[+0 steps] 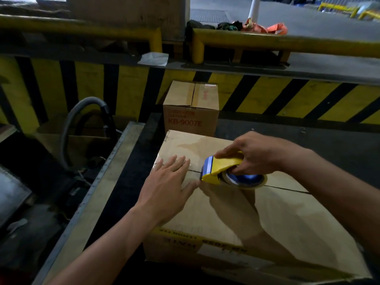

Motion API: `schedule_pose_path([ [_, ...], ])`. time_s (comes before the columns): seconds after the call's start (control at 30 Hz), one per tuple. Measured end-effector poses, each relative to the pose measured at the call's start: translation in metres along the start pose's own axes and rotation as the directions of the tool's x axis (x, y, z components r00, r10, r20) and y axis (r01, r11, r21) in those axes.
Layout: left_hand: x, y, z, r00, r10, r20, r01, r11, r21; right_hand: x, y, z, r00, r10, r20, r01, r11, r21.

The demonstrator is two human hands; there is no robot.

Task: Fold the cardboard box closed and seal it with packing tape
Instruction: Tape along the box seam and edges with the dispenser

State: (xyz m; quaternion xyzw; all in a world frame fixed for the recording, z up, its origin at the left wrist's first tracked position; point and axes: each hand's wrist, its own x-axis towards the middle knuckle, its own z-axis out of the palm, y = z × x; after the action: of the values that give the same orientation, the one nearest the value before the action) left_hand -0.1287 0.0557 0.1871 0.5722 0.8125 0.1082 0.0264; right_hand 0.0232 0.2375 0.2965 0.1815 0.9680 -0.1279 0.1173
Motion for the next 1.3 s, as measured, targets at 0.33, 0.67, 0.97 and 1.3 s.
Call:
schedule_pose_path([
  [0.33, 0.0, 0.004, 0.002, 0.993, 0.112, 0.034, -0.112, 0.994, 0.003, -0.003, 0.007, 0.005, 0.998, -0.033, -0.047, 0.031, 0.999, -0.044],
  [0.67, -0.002, 0.006, 0.003, 0.985, 0.101, 0.14, -0.111, 0.992, 0.063, -0.032, 0.024, -0.011, 0.999, 0.049, -0.017, -0.05, 0.997, -0.059],
  [0.97, 0.01, 0.011, -0.002, 0.979, 0.096, 0.181, -0.122, 0.983, 0.137, -0.06, 0.042, 0.007, 0.995, 0.101, 0.001, -0.099, 0.981, -0.169],
  [1.3, 0.018, 0.066, 0.019, 0.957, 0.199, 0.213, -0.223, 0.97, 0.099, -0.056, 0.049, 0.004, 0.994, 0.112, -0.007, -0.112, 0.988, -0.105],
])
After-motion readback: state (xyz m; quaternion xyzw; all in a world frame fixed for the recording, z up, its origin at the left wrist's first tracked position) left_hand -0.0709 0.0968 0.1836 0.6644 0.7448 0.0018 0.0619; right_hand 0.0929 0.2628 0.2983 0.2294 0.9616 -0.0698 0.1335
